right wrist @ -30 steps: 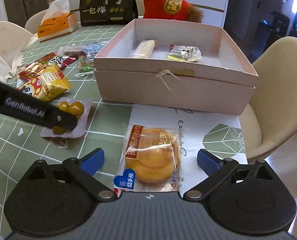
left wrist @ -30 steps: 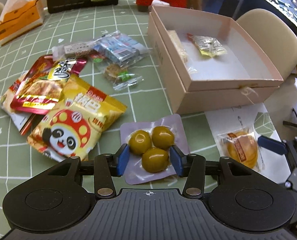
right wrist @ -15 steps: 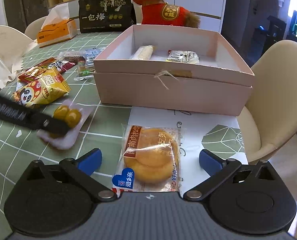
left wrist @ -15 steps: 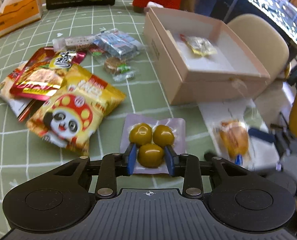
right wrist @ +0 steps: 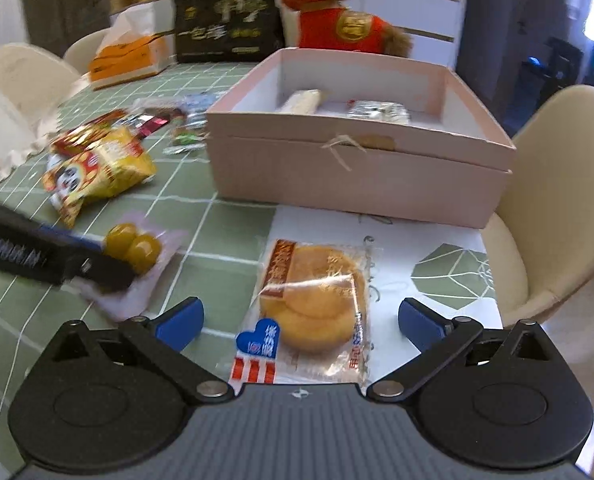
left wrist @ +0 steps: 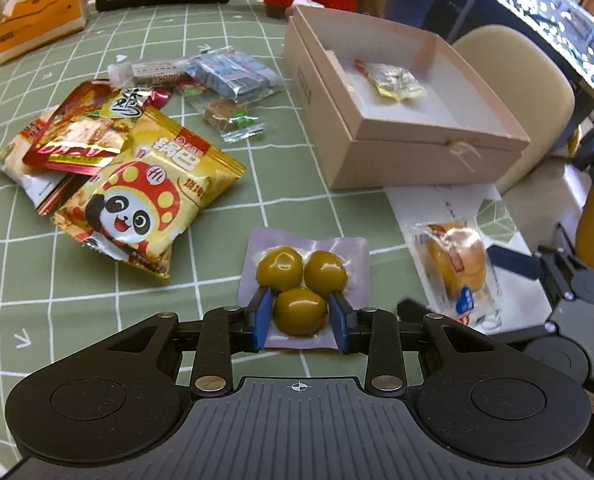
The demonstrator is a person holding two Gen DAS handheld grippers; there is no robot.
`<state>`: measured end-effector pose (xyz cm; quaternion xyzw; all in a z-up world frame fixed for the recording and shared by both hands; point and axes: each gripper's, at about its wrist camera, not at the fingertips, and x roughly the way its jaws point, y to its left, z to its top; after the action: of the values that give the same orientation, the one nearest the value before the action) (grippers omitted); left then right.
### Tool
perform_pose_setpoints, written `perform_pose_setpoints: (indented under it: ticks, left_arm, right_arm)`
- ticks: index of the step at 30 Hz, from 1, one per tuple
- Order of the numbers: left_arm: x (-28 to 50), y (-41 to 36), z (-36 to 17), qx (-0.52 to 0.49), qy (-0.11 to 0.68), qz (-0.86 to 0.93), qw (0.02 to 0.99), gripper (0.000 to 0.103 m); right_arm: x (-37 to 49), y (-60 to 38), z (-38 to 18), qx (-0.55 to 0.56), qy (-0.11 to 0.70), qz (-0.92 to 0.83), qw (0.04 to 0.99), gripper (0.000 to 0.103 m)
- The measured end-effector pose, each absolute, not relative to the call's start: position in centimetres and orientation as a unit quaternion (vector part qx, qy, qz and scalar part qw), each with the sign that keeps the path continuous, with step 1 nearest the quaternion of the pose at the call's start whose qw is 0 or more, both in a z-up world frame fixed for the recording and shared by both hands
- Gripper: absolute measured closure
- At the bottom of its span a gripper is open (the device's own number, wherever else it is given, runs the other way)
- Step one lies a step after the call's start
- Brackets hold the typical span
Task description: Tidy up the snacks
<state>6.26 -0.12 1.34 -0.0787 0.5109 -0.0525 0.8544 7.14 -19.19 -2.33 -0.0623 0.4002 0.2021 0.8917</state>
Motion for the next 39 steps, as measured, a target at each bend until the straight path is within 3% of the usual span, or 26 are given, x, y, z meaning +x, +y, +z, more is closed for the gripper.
perform_pose_setpoints:
  ticks: [4, 6, 8, 10, 15, 21, 29, 39]
  left_arm:
    - [6.0, -0.3, 1.3, -0.073, 0.506, -0.053, 0.858, 0.067]
    - [6.1, -0.5, 1.4, -0.071, 0.509, -0.052, 0.856, 0.067]
    - [6.1, -0.5, 1.6, -0.074, 0.513, -0.050, 0.854, 0.067]
    - [5.7, -0.6, 2.1, -0.064, 0.499, -0.045, 0.863, 0.067]
    - [5.2, -1.7, 2.7, -0.026, 0.482, -0.056, 0.874, 0.067]
    - [5.6, -2.9, 1.3, 0.006, 0.502, -0.068, 0.862, 0.053]
    - [6.4, -1.9, 2.2, -0.027, 0.498, -0.045, 0.865, 0.054]
    - [8.5, -2.4, 1.3, -0.011, 0.504, -0.046, 0.862, 0.043]
  right_arm:
    - [8.3, -20.0, -1.8, -0.040, 0.416, 0.208, 0.884, 0.003]
    - [8.7, -19.6, -1.5, -0.065, 0.416, 0.195, 0.886, 0.016]
    - [8.8, -19.4, -1.1, -0.073, 0.418, 0.206, 0.882, 0.036]
    - [8.7, -19.4, -1.0, -0.077, 0.419, 0.204, 0.881, 0.044]
    - [8.1, -19.4, -1.2, -0.074, 0.414, 0.200, 0.885, 0.041]
    - [7.9, -20.0, -1.4, -0.077, 0.416, 0.207, 0.882, 0.027]
    - [7.8, -20.0, -1.9, -0.071, 0.407, 0.204, 0.888, 0.015]
    - [7.8, -20.0, -2.0, -0.073, 0.403, 0.208, 0.888, 0.013]
